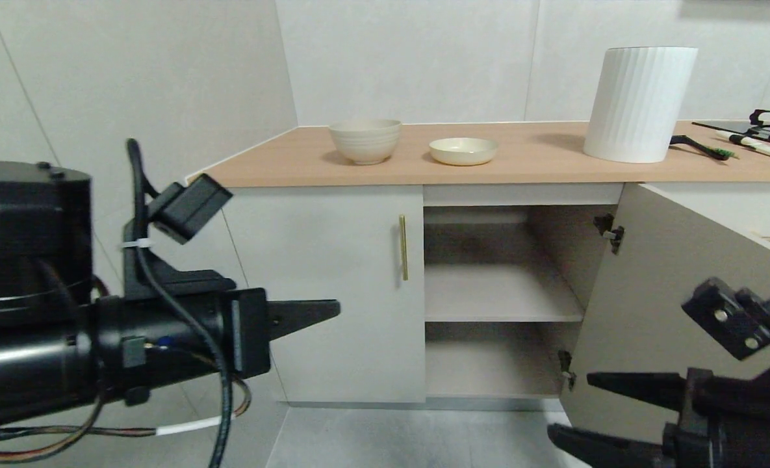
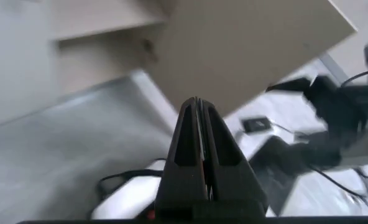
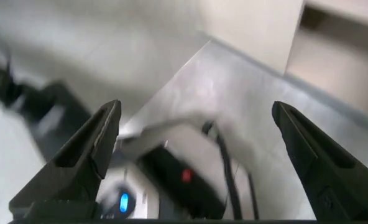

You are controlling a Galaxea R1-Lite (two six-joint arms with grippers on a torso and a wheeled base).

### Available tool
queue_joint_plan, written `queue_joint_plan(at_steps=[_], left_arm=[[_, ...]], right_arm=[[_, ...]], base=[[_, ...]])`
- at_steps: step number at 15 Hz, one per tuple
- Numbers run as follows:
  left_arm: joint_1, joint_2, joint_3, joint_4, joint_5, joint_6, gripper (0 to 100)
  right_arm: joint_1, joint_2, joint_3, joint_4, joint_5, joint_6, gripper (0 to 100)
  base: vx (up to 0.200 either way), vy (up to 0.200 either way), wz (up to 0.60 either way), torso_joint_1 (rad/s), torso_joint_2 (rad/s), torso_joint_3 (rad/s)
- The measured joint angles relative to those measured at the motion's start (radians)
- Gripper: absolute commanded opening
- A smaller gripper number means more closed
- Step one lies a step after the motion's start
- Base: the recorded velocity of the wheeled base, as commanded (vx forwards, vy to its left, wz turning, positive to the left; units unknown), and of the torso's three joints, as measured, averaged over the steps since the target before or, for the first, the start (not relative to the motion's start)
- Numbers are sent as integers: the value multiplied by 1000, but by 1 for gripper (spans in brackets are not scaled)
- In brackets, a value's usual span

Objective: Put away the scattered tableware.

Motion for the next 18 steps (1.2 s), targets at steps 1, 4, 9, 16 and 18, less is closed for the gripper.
queue_joint_plan(at_steps=[1,4,9,16,18], left_arm=[[39,-54,18,37,0,6,100],[114,-145,27,82,0,12,100],[177,-137,-61,97,-1,18,100],[181,-114,-87,102,3,81,100],[181,-112,-88,103,3,81,100]], right_arm=[[-16,42,-70,8,-4,-1,100],[-65,143,-288,130,-8,-3,100],[-107,254,-603,514,-203,62,100],[-111,277,-641,516,-252,94,100],[-111,276,-641,516,-252,97,100]], base=[[0,0,0,0,0,0],[0,0,0,0,0,0],[0,0,0,0,0,0],[29,0,0,0,1,0],[200,0,0,0,0,2]])
